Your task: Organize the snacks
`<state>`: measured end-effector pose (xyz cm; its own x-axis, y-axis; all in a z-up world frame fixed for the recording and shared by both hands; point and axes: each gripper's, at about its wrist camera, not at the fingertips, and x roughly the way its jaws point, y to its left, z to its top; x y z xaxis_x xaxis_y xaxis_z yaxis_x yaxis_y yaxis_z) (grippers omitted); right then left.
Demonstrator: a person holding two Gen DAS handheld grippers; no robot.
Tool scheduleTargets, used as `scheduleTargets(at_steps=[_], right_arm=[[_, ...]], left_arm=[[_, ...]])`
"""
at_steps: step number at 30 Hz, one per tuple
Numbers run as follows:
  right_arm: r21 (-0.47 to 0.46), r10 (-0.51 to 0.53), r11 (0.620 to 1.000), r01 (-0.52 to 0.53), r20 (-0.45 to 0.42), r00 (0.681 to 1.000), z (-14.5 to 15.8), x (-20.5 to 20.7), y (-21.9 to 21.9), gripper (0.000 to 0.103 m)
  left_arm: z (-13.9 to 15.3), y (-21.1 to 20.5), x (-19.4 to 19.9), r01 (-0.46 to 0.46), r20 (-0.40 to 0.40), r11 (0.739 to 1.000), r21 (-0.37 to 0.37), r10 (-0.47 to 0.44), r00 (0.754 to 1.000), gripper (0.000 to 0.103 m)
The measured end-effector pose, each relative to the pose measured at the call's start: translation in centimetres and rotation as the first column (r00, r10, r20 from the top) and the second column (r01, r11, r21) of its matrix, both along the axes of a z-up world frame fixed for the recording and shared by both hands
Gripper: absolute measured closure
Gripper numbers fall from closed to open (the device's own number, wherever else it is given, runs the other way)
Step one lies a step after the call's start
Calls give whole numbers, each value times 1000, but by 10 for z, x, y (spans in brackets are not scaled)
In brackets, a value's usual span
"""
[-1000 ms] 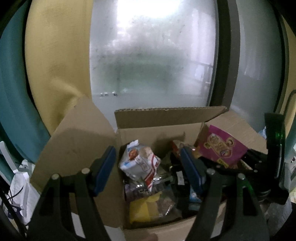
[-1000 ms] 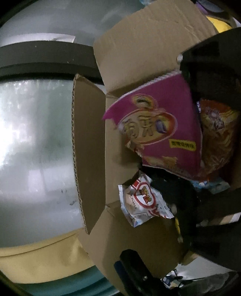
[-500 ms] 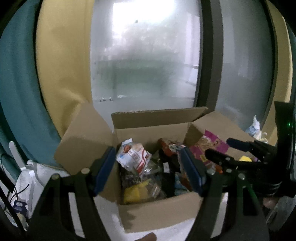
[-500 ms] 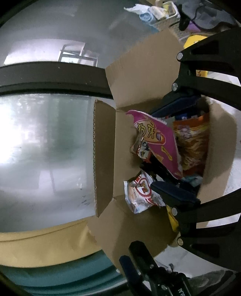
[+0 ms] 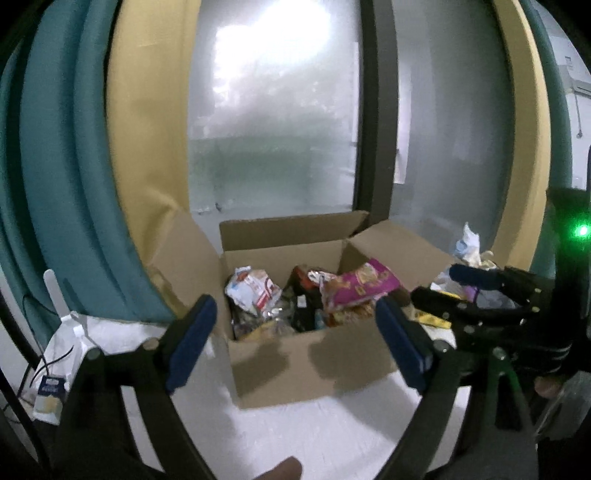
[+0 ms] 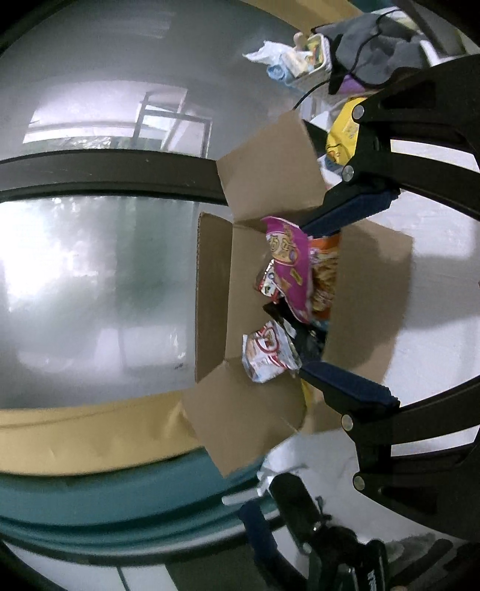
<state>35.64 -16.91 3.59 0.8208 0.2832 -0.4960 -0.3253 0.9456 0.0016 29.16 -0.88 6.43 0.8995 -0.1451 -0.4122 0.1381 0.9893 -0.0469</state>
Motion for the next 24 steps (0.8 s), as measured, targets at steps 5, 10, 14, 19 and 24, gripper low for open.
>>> scheduleTargets(at_steps=[5, 10, 14, 19, 24], right_arm=[[28, -4, 1000, 4, 20, 1000, 3, -41, -12, 28], [55, -29, 998, 26, 59, 998, 0, -89, -22, 28], [26, -48, 999, 46, 112, 993, -2, -128, -25, 28], [13, -76, 997, 75, 203, 976, -1, -183, -33, 19], [43, -119, 993, 112, 265, 957, 3, -227, -49, 19]], left_arm=[[-1, -4, -44, -1, 41, 1000, -22, 2, 999, 14], [-1, -11, -98, 19, 127, 999, -34, -14, 992, 14], [-1, -22, -137, 8, 184, 1000, 5, -9, 983, 14], [1, -20, -175, -38, 220, 998, -49, 48, 974, 14], [3, -20, -216, -71, 316, 996, -50, 83, 945, 14]])
